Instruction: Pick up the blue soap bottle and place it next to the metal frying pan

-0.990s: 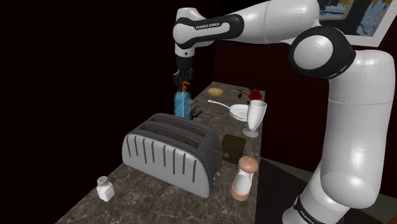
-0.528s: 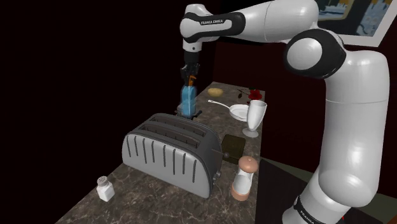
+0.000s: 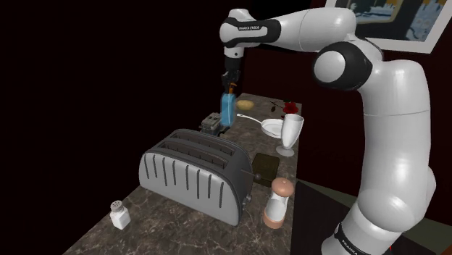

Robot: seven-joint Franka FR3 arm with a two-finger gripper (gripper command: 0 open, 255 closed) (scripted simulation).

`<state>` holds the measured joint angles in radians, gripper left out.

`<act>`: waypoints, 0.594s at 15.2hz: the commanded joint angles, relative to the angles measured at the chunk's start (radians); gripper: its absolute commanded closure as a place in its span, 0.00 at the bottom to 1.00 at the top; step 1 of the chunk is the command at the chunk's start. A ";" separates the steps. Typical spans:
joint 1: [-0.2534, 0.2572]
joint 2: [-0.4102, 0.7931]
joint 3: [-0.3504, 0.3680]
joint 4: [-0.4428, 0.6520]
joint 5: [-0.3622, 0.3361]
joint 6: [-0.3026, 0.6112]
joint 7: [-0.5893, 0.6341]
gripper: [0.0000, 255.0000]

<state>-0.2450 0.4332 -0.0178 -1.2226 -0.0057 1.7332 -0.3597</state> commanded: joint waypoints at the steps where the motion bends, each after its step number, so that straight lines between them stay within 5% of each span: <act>1: -0.030 0.038 -0.009 0.061 0.008 -0.022 -0.041 1.00; 8: -0.140 0.244 -0.031 0.395 0.036 -0.151 -0.163 1.00; 9: -0.139 0.231 -0.031 0.361 0.036 -0.128 -0.163 1.00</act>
<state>-0.3787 0.6520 -0.0481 -0.8746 0.0283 1.6036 -0.5153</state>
